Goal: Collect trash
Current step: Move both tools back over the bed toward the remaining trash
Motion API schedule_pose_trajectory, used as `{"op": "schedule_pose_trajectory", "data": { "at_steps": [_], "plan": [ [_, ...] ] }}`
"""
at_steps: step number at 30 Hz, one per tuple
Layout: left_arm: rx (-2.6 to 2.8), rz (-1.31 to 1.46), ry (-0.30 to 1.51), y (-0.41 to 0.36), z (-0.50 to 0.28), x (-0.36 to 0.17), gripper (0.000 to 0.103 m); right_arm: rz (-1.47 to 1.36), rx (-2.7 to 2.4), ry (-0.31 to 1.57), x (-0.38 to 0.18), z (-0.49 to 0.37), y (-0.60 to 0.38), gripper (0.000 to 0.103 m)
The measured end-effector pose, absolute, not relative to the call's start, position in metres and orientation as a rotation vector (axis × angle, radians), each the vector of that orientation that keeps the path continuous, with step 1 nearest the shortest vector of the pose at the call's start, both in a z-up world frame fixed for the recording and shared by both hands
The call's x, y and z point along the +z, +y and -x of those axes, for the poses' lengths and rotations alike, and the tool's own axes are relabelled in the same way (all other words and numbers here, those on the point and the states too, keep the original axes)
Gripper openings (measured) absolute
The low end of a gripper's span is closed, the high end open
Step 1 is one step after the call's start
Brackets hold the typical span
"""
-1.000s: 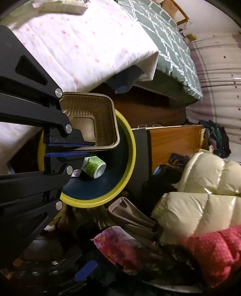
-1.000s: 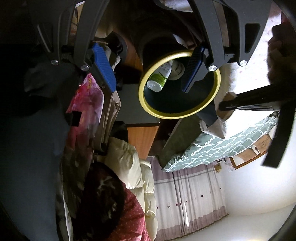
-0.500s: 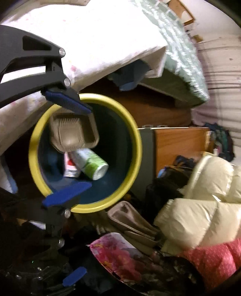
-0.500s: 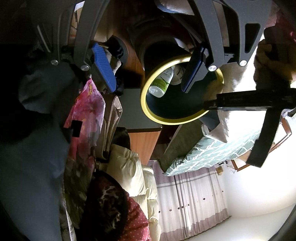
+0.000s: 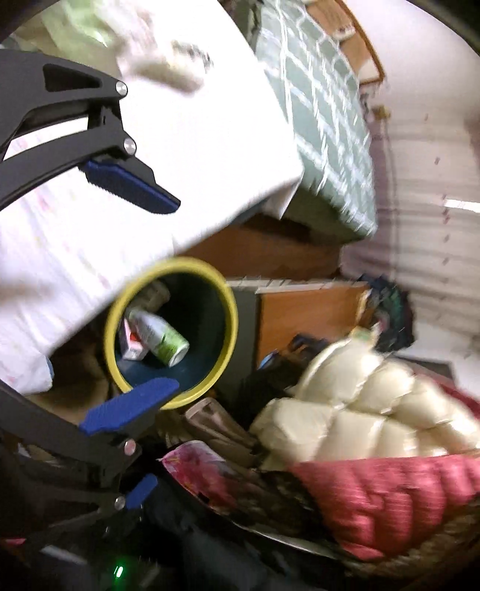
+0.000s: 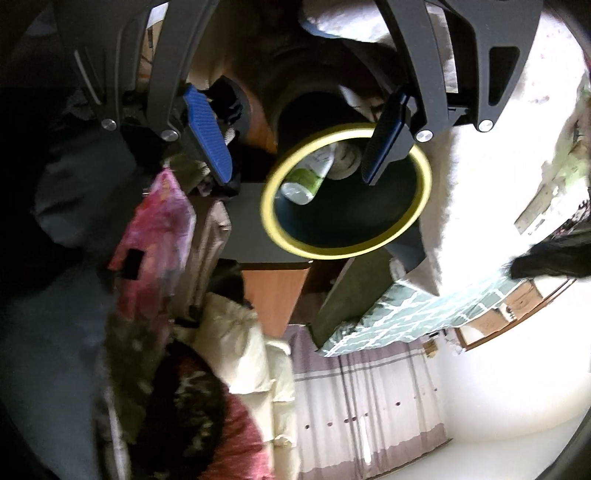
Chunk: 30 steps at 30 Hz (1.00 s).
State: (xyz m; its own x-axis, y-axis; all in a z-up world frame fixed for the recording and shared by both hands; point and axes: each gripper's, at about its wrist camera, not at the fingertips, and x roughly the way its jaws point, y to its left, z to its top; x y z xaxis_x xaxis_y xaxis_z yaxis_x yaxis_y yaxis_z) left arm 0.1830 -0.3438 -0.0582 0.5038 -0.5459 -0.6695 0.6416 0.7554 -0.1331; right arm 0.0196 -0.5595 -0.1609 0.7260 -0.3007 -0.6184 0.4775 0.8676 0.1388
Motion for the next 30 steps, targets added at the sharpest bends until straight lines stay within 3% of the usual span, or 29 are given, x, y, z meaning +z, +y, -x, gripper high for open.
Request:
{"op": "schedule_pose_trajectory", "data": {
  "at_steps": [7,19,30],
  "plan": [
    [-0.524,-0.057,0.663,-0.211,-0.147,-0.020,0.098,-0.249,-0.278,0.650,-0.157,-0.050,-0.502,0.069],
    [-0.045,0.119,0.562,0.010,-0.081,-0.021,0.098,-0.138,0.121,0.670,-0.132,-0.107,-0.349,0.069],
    [0.059,0.195,0.542,0.078,-0.063,-0.034,0.098,-0.023,0.426,0.662,-0.101,-0.139,-0.226,0.069]
  ]
}}
